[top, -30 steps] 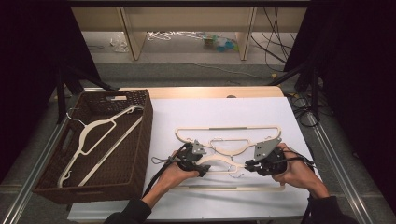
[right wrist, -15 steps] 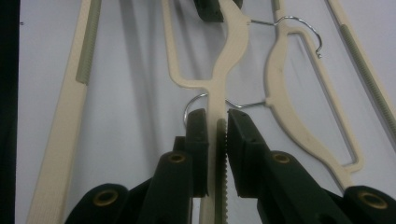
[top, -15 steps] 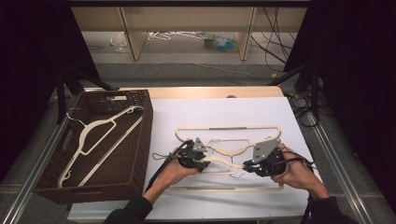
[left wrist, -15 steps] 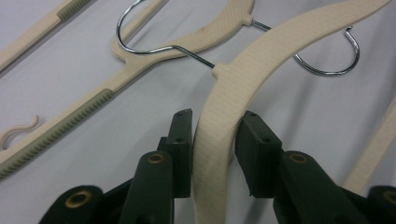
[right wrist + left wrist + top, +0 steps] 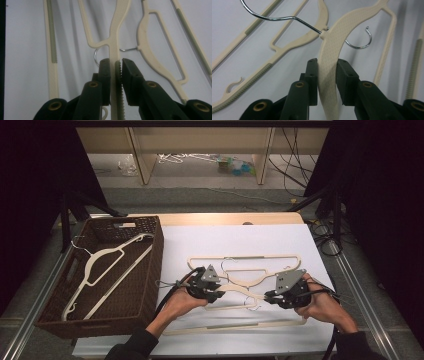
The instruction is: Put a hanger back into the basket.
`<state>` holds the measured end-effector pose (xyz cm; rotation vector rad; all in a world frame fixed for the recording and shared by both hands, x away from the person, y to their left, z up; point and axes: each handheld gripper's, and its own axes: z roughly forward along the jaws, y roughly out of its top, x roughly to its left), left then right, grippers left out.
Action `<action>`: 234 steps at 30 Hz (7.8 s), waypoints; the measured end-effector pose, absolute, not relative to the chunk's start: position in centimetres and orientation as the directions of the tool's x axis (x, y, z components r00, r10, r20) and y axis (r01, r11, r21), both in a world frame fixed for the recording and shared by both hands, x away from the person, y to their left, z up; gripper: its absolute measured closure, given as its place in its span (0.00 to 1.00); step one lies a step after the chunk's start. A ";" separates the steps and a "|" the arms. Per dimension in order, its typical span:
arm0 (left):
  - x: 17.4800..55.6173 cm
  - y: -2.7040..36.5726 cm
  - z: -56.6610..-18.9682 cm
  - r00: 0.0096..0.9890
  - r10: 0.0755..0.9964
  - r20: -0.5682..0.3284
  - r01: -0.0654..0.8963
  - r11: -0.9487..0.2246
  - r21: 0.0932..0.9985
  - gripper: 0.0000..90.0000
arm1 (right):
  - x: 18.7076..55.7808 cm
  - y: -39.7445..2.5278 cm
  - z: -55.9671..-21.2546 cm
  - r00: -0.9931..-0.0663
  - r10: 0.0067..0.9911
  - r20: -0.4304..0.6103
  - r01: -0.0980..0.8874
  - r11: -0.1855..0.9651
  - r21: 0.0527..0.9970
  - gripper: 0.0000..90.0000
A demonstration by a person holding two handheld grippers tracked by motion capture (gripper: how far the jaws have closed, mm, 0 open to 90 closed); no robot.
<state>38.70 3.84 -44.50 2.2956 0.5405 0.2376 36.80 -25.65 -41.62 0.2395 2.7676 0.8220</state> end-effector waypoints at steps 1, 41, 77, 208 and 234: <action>38.6 3.8 -44.3 0.898 0.440 0.001 0.306 -0.625 0.718 0.81 | 36.8 -25.7 -41.6 -0.958 0.219 -0.184 0.083 0.828 0.554 0.85; 34.1 6.5 -36.8 0.889 0.438 -0.134 0.330 -0.408 0.851 0.95 | 32.2 -28.6 -38.4 -0.883 0.465 -0.067 0.247 0.582 0.775 0.39; 36.2 23.3 -26.4 0.681 0.732 -0.005 0.293 -0.266 0.918 0.95 | 31.7 -27.9 -42.5 -0.843 0.538 -0.010 0.317 0.512 0.798 0.28; 30.3 16.4 -38.4 0.677 0.734 -0.054 0.309 -0.216 0.926 0.19 | 32.1 -27.8 -43.7 -0.800 0.601 -0.011 0.303 0.420 0.856 0.21; 28.2 11.5 -42.8 0.746 0.663 -0.055 0.319 -0.284 0.904 0.19 | 32.5 -28.4 -44.1 -0.787 0.617 -0.011 0.313 0.414 0.855 0.21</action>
